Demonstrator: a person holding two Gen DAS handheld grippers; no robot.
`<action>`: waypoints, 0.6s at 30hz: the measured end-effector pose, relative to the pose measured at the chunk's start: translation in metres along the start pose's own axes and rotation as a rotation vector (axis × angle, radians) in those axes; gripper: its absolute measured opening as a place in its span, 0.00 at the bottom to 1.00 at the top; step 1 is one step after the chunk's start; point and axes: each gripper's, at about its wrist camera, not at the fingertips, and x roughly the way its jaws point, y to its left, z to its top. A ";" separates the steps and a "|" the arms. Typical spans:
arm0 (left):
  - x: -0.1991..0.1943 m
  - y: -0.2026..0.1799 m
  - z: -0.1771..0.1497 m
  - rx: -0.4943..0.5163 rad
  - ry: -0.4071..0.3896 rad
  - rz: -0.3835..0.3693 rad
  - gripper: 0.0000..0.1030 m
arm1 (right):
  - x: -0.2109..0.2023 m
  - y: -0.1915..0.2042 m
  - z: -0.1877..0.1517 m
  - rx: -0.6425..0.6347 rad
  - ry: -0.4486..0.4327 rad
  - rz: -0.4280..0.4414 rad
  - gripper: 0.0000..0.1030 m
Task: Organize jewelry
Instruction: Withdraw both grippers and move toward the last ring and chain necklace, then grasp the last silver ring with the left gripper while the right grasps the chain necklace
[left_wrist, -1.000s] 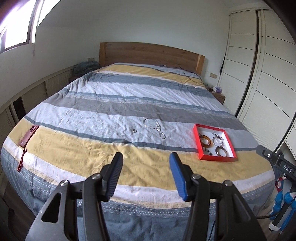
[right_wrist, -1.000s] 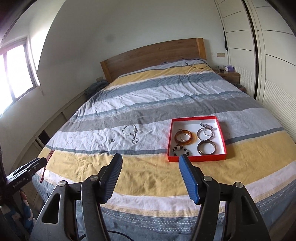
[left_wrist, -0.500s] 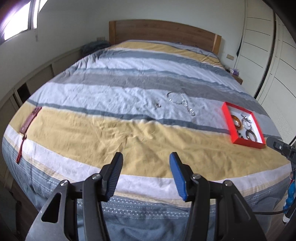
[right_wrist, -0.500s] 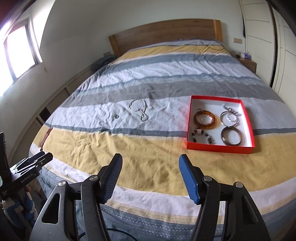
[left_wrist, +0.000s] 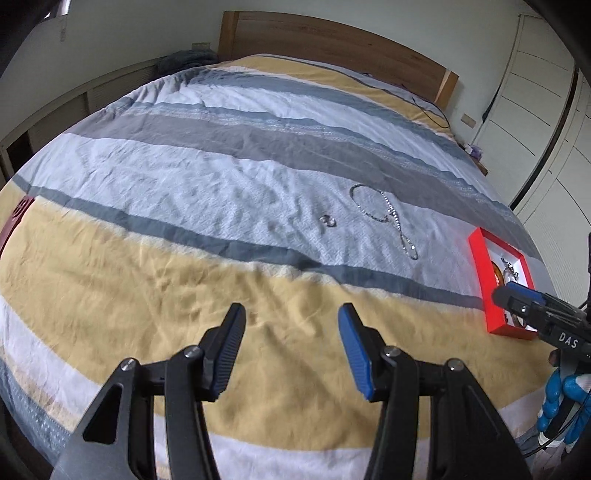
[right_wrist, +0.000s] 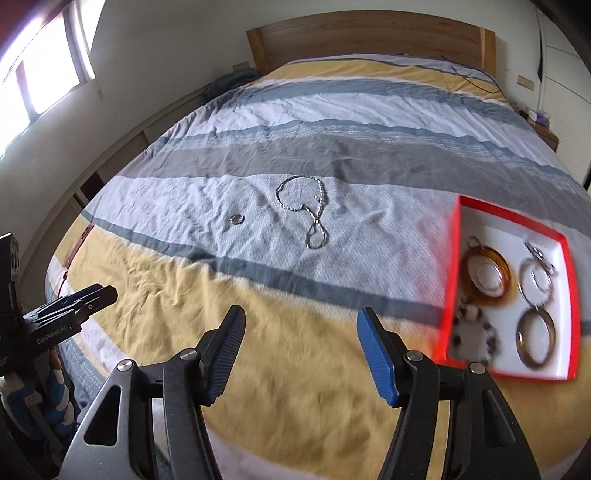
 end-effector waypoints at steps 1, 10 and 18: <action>0.009 -0.004 0.007 0.015 0.001 -0.009 0.49 | 0.008 -0.001 0.007 -0.005 0.004 -0.001 0.61; 0.094 -0.037 0.059 0.147 0.028 -0.039 0.48 | 0.090 -0.008 0.065 -0.034 0.056 0.015 0.52; 0.147 -0.045 0.075 0.199 0.067 -0.048 0.48 | 0.167 -0.014 0.093 -0.036 0.135 0.026 0.48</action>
